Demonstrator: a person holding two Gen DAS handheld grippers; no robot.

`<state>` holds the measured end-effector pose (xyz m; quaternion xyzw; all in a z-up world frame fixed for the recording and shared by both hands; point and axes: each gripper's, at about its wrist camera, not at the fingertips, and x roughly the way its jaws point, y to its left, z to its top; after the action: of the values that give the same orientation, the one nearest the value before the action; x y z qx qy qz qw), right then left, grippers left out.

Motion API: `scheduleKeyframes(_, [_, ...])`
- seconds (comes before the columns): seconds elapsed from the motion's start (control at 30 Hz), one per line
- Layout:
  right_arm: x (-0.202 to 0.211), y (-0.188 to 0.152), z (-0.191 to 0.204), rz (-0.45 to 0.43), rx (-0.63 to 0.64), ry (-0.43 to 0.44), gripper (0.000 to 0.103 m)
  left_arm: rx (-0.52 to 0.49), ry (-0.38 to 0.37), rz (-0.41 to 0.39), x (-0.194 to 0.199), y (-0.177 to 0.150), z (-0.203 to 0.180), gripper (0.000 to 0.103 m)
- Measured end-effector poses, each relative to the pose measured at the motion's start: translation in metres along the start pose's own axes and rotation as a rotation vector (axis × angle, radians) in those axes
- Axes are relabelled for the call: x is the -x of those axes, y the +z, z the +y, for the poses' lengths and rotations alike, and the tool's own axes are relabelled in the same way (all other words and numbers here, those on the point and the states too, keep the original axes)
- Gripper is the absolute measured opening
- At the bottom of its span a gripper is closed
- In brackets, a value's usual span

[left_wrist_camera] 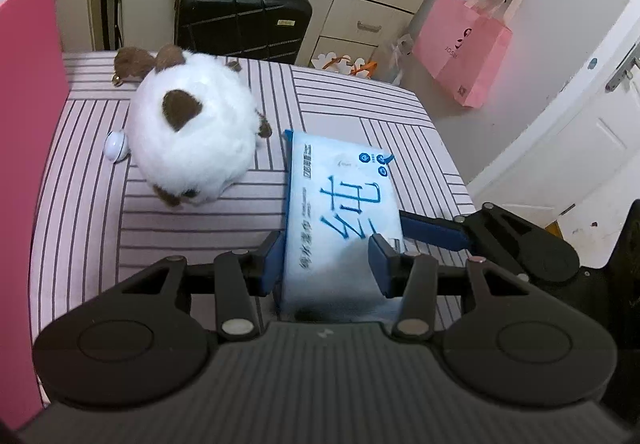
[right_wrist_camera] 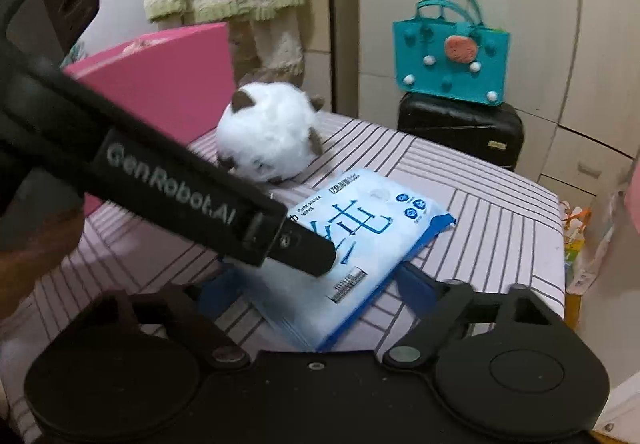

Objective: Organize soft objects
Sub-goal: 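Grasp the blue-and-white wipes pack with the left gripper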

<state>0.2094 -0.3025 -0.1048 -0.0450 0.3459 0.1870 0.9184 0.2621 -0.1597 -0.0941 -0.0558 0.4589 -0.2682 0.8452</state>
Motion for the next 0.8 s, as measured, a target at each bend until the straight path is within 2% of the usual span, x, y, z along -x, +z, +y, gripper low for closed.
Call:
scheduleKeyframes(0.03, [0.002, -0.001, 0.001, -0.006, -0.002, -0.002, 0.075, -0.004, -0.004, -0.004, -0.001, -0.001, -0.001, 0.048])
scheduleKeyframes(0.23, [0.005, -0.003, 0.01, -0.033, 0.0, -0.037, 0.066, 0.008, -0.03, -0.022, 0.0, -0.003, 0.0, 0.046])
scheduleKeyframes(0.53, [0.019, -0.007, 0.023, -0.038, -0.025, -0.035, 0.066, -0.057, -0.023, -0.027, 0.018, -0.015, -0.012, 0.045])
scheduleKeyframes(0.8, [0.047, -0.008, 0.045, -0.06, -0.01, -0.008, 0.066, -0.137, -0.017, -0.01, 0.055, -0.026, -0.021, 0.045])
